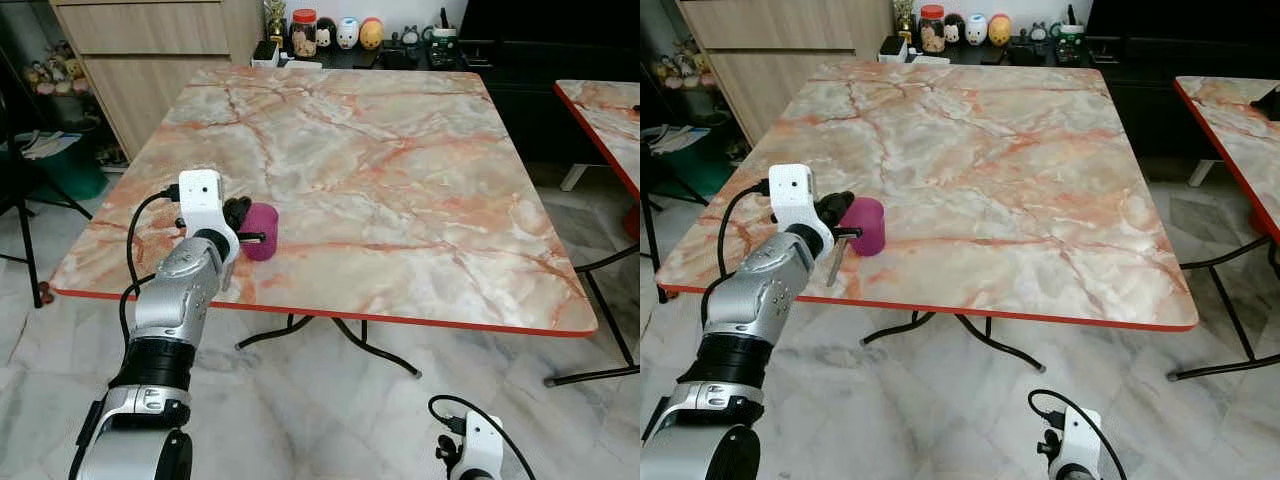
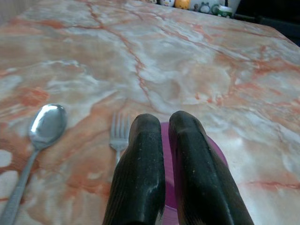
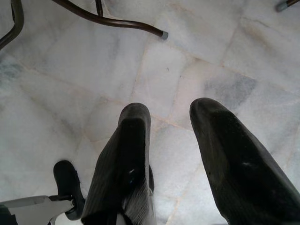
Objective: Setting the table
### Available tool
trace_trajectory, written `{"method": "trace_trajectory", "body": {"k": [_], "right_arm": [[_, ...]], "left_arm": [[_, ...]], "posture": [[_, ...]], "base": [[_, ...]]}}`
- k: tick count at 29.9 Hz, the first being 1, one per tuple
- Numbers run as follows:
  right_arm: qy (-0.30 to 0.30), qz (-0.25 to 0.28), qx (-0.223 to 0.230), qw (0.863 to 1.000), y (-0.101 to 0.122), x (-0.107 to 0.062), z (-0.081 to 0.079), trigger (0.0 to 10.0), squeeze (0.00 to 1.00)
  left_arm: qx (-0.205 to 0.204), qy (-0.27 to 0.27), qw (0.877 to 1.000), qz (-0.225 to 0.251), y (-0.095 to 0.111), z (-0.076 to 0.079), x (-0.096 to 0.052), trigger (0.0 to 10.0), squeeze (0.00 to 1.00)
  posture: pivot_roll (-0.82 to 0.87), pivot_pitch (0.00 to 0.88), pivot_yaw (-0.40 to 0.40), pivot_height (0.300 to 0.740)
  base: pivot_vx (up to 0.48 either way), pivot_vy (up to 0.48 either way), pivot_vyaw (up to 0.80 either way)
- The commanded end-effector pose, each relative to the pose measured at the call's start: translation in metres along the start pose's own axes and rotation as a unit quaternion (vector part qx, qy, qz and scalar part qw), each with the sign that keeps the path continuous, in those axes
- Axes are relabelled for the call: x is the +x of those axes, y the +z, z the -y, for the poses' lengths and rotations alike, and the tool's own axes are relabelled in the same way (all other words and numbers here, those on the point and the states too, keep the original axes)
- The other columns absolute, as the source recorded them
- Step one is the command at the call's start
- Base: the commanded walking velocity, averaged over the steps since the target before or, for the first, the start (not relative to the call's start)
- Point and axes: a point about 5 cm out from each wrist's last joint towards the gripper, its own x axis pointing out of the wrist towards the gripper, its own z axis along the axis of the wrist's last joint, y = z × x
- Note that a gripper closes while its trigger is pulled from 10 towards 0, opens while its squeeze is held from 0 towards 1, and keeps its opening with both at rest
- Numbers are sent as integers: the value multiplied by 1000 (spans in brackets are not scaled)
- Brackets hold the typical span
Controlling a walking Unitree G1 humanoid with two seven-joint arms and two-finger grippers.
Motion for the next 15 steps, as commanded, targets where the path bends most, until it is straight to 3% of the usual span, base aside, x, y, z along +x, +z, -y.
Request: {"method": "trace_trajectory", "body": {"k": [1, 6, 15], "right_arm": [[-1, -12, 2, 1000, -6, -1, 2, 10000, 0], [-1, -14, 1, 1000, -6, -1, 2, 10000, 0], [-2, -18, 3, 1000, -8, -2, 2, 10000, 0]], "left_arm": [[9, 6, 1000, 12, 10, -3, 2, 10000, 1000], [15, 13, 1000, -2, 6, -5, 5, 10000, 1000], [-20, 44, 998, -37, 0, -5, 13, 10000, 1000]], "posture": [[56, 46, -6, 740], [56, 50, -6, 740], [53, 57, -2, 740]], "base": [[0, 0, 0], [0, 0, 0], [0, 0, 0]]}}
